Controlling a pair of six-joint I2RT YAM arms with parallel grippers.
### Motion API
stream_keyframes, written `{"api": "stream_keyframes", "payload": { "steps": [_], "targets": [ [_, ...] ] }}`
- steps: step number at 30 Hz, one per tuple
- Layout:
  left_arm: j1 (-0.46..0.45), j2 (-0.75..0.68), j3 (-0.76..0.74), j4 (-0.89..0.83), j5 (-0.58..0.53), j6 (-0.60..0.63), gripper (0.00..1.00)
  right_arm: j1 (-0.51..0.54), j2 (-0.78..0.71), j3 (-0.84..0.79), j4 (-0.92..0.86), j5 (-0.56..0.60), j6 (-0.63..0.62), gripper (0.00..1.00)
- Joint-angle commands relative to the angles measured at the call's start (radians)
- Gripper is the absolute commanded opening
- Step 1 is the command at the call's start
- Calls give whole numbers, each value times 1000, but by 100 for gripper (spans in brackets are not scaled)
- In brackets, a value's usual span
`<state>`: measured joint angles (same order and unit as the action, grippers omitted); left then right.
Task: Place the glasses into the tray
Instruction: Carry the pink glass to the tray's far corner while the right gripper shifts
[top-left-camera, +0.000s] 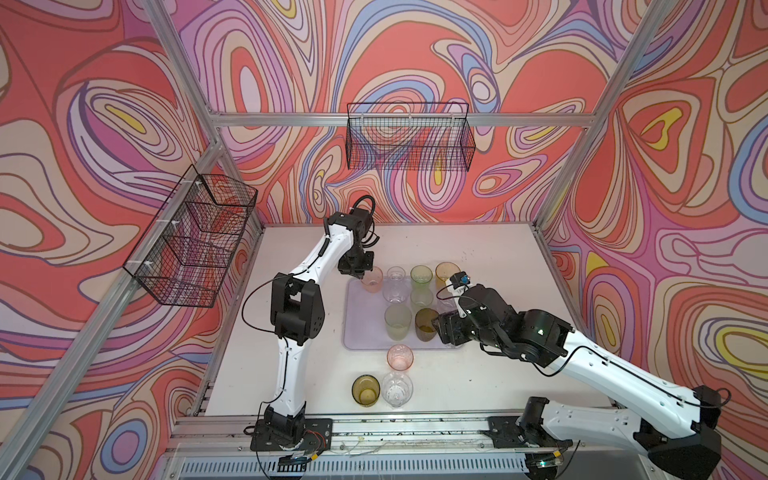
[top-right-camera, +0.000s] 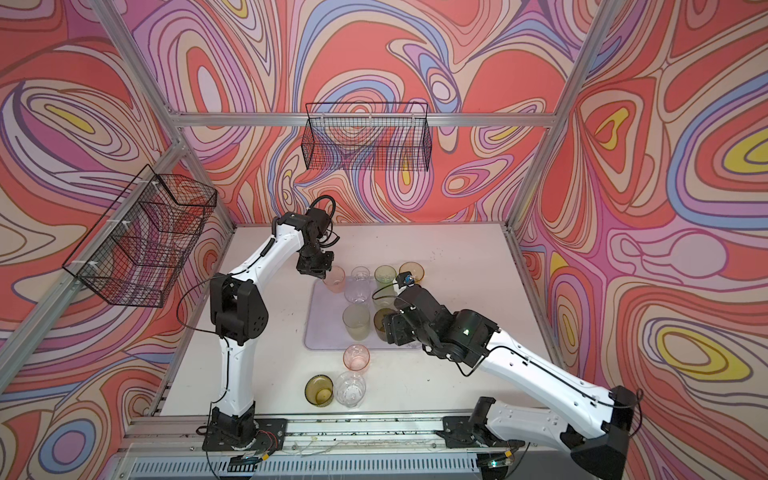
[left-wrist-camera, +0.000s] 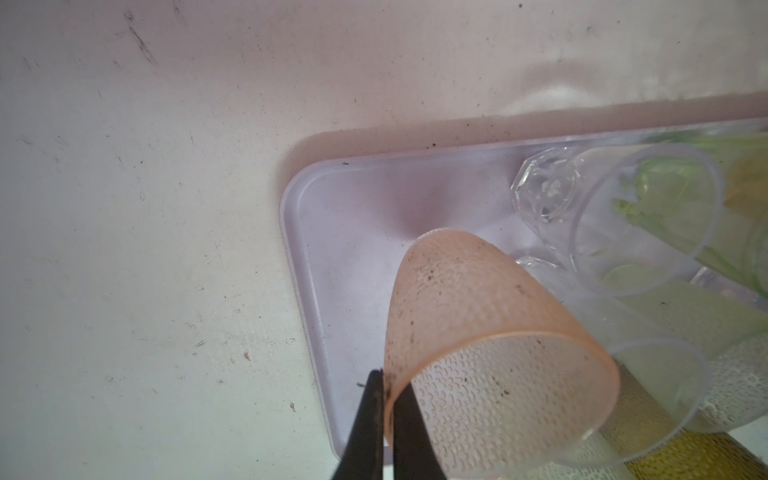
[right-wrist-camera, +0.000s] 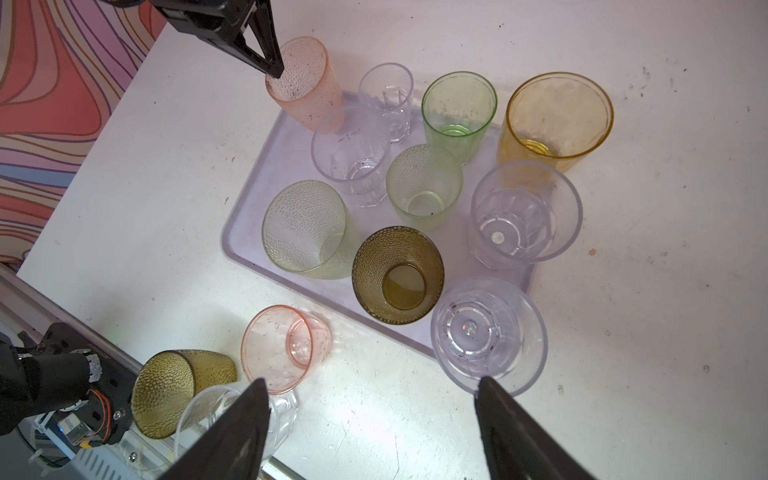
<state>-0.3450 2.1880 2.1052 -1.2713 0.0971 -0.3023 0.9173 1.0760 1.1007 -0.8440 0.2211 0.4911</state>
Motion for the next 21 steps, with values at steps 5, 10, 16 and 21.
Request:
{"api": "stream_keyframes", "payload": {
  "steps": [5,10,16,21],
  "targets": [
    [7,57,92,-82,3,12,3,5,0,21,-15,20,-5,81],
    [7,81,117,-89,-1,11,4,6,-4,18,-17,24,-2,81],
    [7,102,134,-91,-7,12,4,5,-6,13,-18,26,-1,81],
    [6,114,137,-86,5,8,4,5,-7,13,-19,29,1,81]
  ]
}}
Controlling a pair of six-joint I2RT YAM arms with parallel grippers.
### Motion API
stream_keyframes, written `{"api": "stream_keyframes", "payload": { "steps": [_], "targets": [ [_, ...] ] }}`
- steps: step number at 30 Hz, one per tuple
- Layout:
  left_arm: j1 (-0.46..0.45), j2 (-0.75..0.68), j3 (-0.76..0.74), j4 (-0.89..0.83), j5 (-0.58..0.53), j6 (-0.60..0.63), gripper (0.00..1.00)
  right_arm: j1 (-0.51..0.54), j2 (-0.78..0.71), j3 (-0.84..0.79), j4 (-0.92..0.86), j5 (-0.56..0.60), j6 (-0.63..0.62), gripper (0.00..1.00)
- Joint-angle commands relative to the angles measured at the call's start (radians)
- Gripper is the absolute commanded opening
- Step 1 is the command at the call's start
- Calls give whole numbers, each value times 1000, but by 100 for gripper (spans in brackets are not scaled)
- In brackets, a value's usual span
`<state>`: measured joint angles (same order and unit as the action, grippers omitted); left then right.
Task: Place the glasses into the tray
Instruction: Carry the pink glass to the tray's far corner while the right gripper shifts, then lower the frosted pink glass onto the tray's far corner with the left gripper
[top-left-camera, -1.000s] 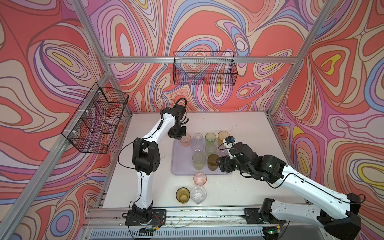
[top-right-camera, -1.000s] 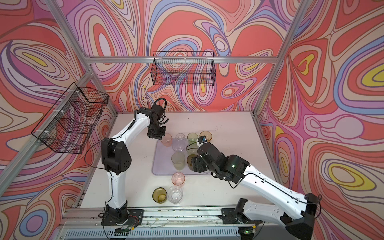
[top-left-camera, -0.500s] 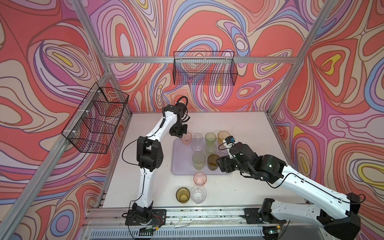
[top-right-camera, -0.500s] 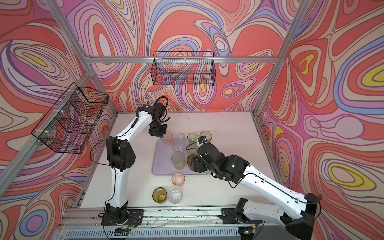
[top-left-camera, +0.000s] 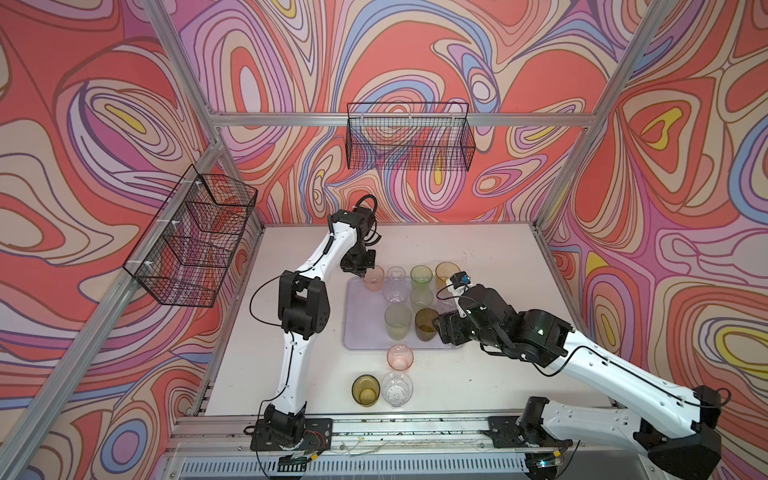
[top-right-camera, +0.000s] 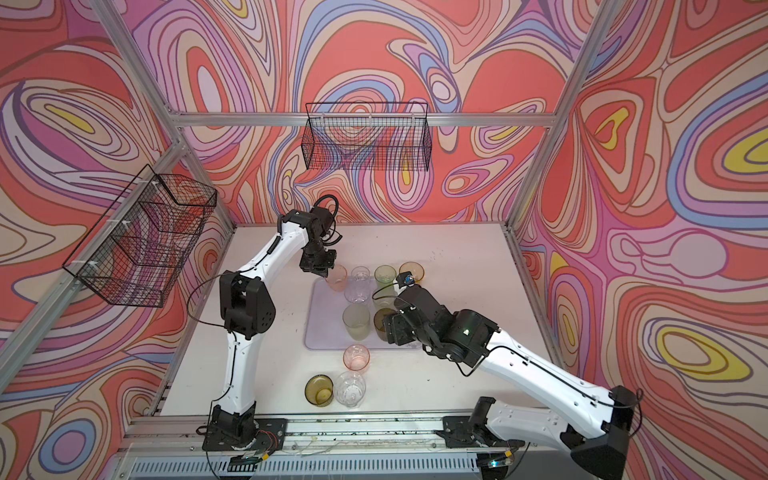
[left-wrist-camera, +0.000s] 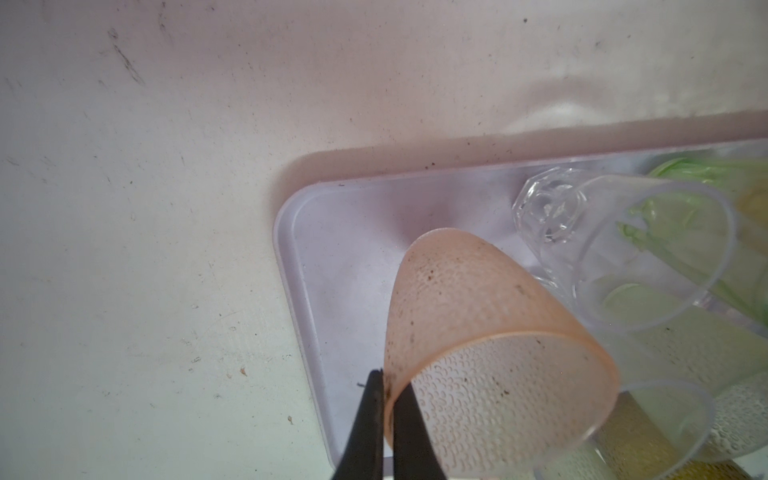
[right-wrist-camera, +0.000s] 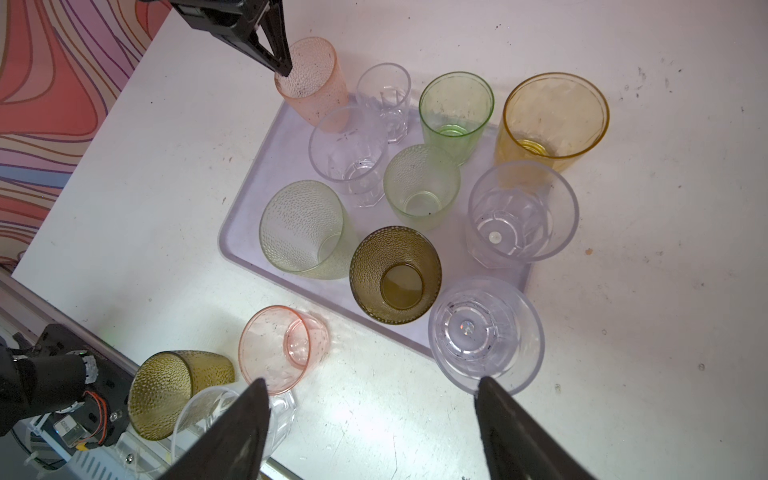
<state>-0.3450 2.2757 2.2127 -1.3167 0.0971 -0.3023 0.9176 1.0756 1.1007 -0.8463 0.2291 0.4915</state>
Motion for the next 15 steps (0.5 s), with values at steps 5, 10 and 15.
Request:
{"api": "stream_keyframes", "payload": {
  "steps": [5,10,15],
  "targets": [
    [7,38,30,-41,-4,7,5,4,-5,11,-17,20,1,81],
    [7,41,30,-34,-12,6,6,5,-5,11,-18,20,1,81],
    [6,56,31,-33,-6,6,6,5,-4,11,-19,17,-1,81]
  ]
}}
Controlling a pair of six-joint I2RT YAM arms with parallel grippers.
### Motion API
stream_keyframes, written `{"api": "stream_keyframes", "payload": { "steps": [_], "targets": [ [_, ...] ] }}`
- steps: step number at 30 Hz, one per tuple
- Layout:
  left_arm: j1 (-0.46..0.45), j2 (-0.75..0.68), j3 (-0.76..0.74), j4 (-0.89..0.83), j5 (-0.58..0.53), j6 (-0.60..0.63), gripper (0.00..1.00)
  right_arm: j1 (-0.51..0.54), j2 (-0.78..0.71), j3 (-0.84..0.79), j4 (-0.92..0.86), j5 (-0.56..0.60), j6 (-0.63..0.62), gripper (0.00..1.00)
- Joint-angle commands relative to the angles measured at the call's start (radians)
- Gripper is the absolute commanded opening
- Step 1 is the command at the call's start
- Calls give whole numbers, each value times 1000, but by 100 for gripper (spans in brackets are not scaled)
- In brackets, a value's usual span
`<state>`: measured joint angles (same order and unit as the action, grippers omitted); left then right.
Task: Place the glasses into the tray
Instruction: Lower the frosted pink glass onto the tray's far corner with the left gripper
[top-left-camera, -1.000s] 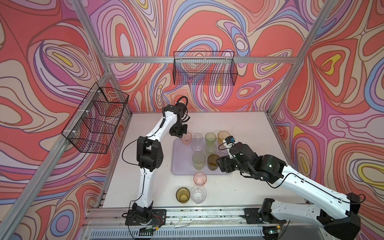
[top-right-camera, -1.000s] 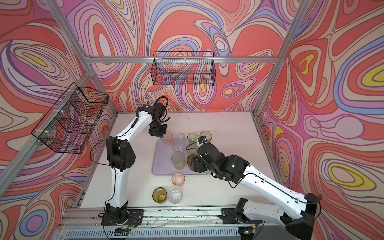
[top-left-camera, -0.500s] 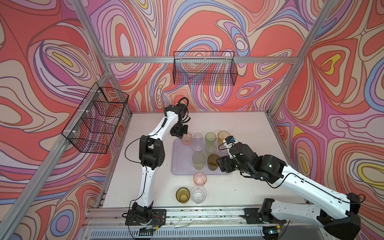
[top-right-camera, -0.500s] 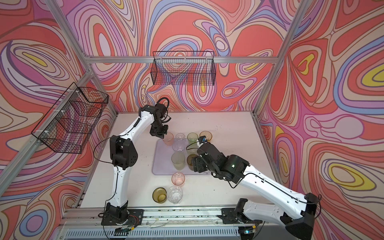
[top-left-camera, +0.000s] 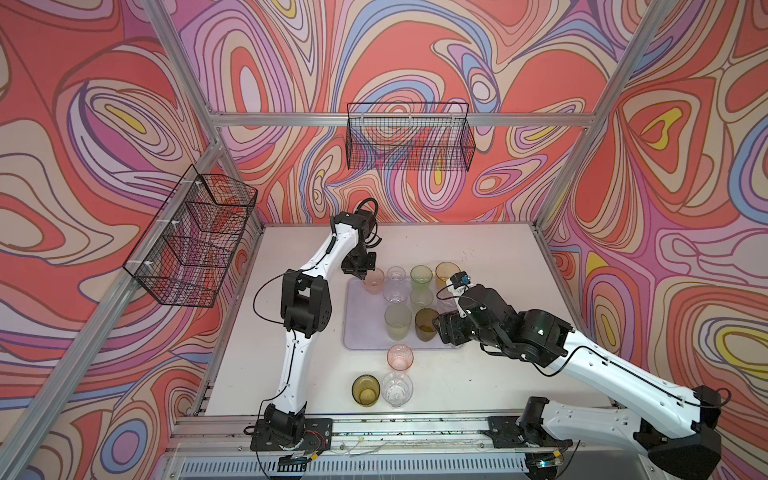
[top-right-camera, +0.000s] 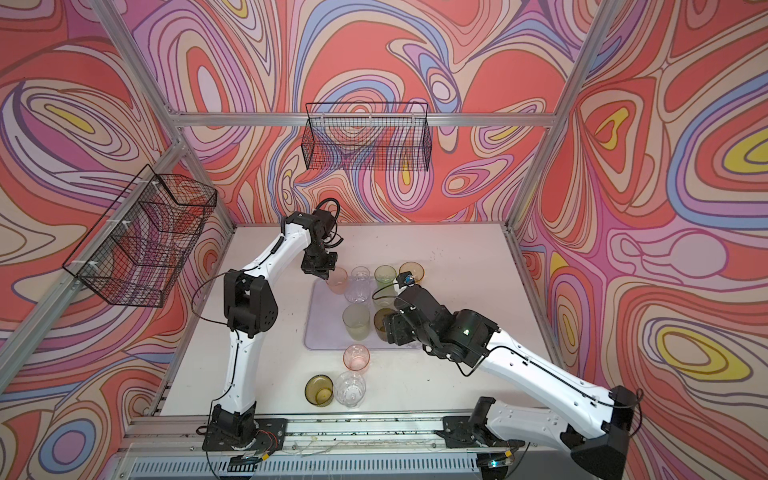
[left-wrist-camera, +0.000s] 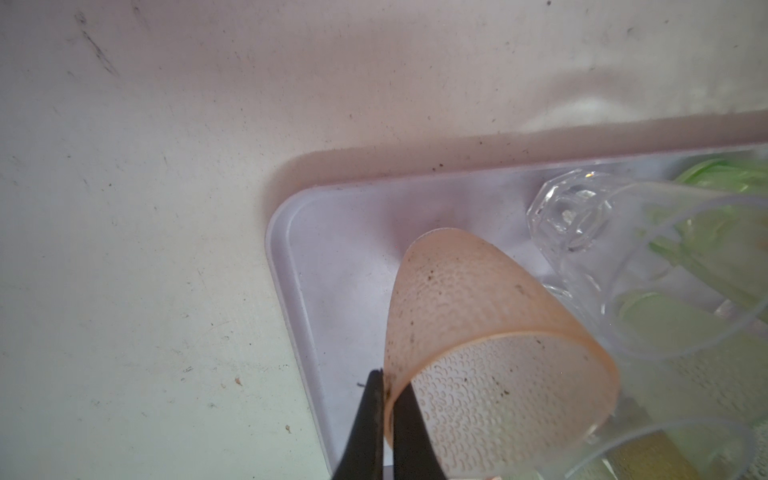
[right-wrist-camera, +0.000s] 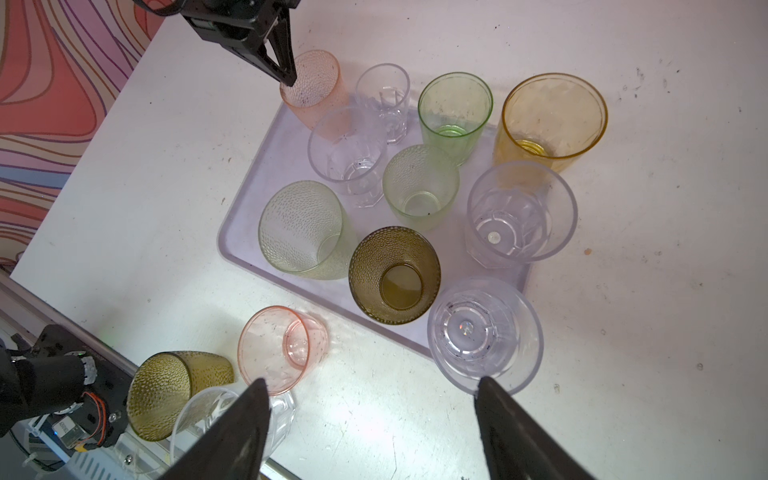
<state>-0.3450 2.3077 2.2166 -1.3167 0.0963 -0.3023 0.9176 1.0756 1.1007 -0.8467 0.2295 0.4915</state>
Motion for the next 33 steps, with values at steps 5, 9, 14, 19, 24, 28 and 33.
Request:
{"api": "stream_keyframes", "payload": {
  "steps": [5,9,14,19,24,28,33],
  "targets": [
    [6,32,29,-35,-9,7,7,5,-4,17,-22,21,-4,81],
    [7,33,29,-36,-12,9,9,5,-3,18,-24,22,-4,81],
    [6,35,29,-36,-9,11,10,5,-3,16,-24,20,-1,81],
    [7,40,28,-35,-3,9,12,5,-4,17,-25,19,0,81],
    [6,38,29,-35,-6,11,14,4,-3,20,-26,21,-3,81],
    [7,38,29,-35,-3,11,15,5,-3,23,-26,21,-5,81],
    [7,44,30,-35,0,9,16,5,-3,24,-28,22,-4,81]
  ]
}}
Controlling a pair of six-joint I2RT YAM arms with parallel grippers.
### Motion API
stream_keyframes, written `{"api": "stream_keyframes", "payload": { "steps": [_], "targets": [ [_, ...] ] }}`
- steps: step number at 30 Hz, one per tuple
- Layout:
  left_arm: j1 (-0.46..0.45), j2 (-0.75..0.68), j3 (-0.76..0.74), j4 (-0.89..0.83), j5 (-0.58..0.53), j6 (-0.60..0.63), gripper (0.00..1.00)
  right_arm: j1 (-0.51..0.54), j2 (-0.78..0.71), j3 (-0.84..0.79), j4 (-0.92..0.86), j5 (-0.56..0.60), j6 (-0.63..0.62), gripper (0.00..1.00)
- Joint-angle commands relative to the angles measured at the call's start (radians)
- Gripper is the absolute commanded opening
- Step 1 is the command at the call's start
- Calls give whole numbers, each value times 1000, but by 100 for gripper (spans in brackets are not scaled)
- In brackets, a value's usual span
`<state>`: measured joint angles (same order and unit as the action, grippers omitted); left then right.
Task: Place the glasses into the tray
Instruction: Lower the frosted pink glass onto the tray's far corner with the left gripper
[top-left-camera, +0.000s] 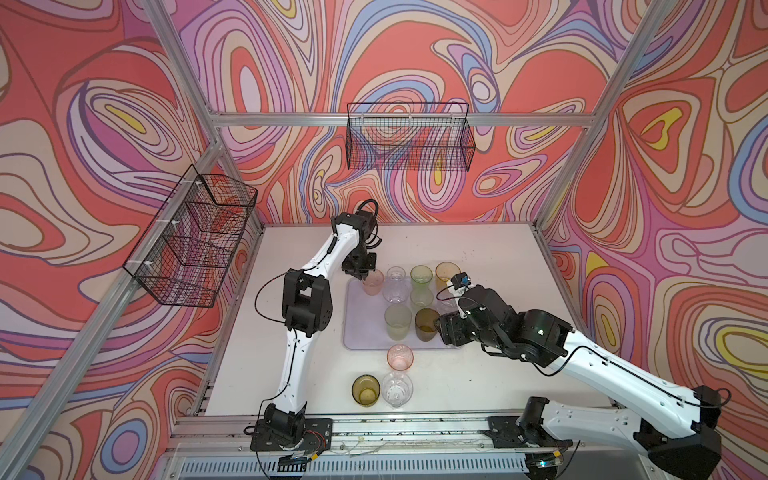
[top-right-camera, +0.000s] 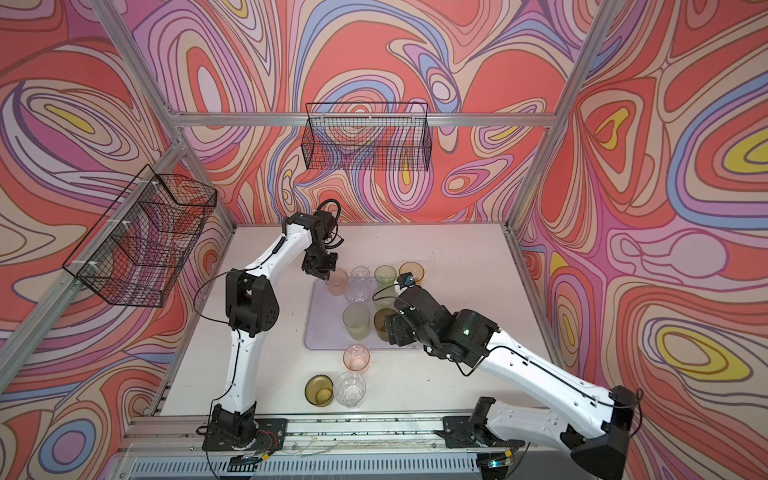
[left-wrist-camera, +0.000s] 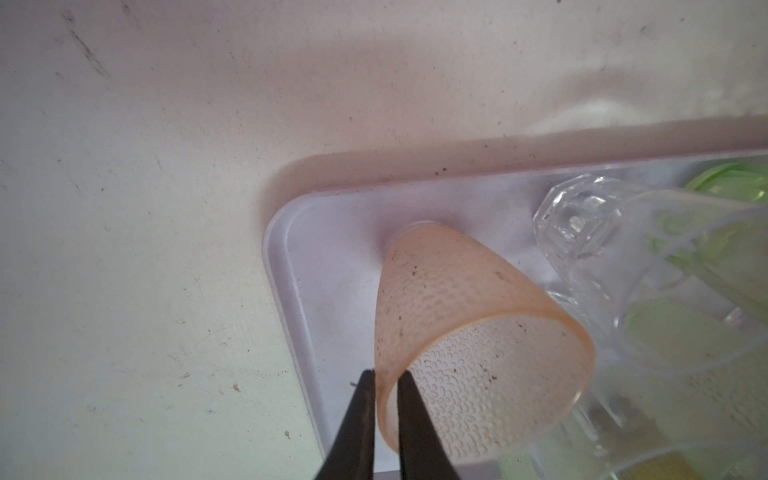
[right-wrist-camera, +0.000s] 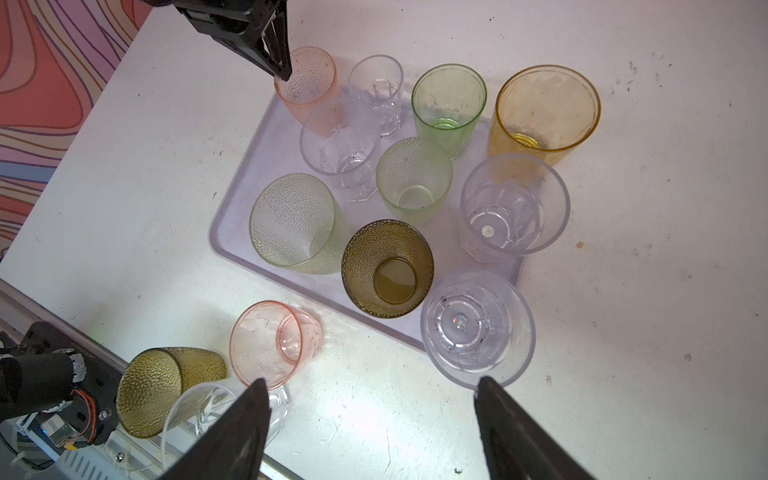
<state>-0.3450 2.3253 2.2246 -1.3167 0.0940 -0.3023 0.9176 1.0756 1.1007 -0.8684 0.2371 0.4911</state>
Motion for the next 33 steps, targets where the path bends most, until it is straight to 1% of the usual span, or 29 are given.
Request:
{"api": "stream_keyframes", "payload": {
  "steps": [1,12,26,33],
  "targets": [
    [7,28,21,-35,3,9,16,5,-3,25,-7,14,-3,81],
    [7,36,19,-34,6,8,18,5,-3,30,-12,14,-2,81],
    [7,40,17,-15,53,-6,19,5,-13,21,-14,15,3,81],
    [7,36,17,-22,32,-3,19,5,-11,21,-12,16,3,81]
  ]
}}
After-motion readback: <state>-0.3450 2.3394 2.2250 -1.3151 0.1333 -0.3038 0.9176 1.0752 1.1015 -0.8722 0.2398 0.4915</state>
